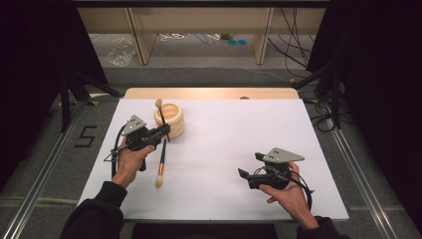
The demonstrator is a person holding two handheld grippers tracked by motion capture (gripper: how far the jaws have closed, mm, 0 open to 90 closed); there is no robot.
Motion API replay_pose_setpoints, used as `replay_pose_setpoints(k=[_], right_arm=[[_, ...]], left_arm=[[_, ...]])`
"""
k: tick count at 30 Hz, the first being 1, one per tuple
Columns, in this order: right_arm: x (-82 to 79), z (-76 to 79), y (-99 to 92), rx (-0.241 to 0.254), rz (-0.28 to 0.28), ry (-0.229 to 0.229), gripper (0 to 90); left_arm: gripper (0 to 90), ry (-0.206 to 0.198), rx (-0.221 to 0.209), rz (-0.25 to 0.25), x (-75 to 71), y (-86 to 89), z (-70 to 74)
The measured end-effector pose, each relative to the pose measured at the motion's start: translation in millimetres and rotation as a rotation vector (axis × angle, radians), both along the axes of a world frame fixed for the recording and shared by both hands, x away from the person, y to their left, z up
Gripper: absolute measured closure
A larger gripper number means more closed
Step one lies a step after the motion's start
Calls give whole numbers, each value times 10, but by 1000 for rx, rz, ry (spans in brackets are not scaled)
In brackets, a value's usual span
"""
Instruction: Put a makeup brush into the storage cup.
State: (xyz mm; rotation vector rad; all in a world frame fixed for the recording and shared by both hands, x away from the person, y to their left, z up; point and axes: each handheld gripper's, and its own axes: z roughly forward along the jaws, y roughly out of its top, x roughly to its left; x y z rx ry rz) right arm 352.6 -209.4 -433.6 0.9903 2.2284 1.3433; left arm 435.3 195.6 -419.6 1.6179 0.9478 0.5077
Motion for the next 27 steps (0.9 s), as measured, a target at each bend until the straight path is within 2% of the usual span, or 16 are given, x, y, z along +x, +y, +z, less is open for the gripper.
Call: replay_pose_setpoints(k=[4, 6, 10, 11, 13, 16, 17, 19, 22, 27], right_arm=[[6, -12, -4, 3, 3, 4, 184], [0, -10, -3, 4, 1, 12, 185], [4, -19, -3, -6, 5, 12, 187], [2, -20, 1, -8, 11, 20, 188], [6, -24, 3, -9, 16, 15, 190], [0, -26, 7, -9, 18, 28, 192], [0, -29, 8, -8, 16, 26, 193], [6, -31, 5, -11, 20, 23, 195], [7, -33, 4, -11, 20, 27, 196], [8, -35, 3, -12, 24, 26, 198]], left_arm=[[837, 3, -9, 20, 91, 26, 50], [837, -4, 6, 24, 137, 42, 88], [837, 0, -10, 53, 235, 83, 166], [837, -7, -2, 57, 258, 89, 186], [836, -7, -16, 70, 321, 107, 236], [837, -14, -5, 81, 369, 114, 267], [836, -20, -18, 92, 409, 124, 301], [837, -21, -19, 94, 433, 128, 321], [837, -33, 8, 104, 486, 124, 362], [836, -30, 14, 117, 559, 110, 356]])
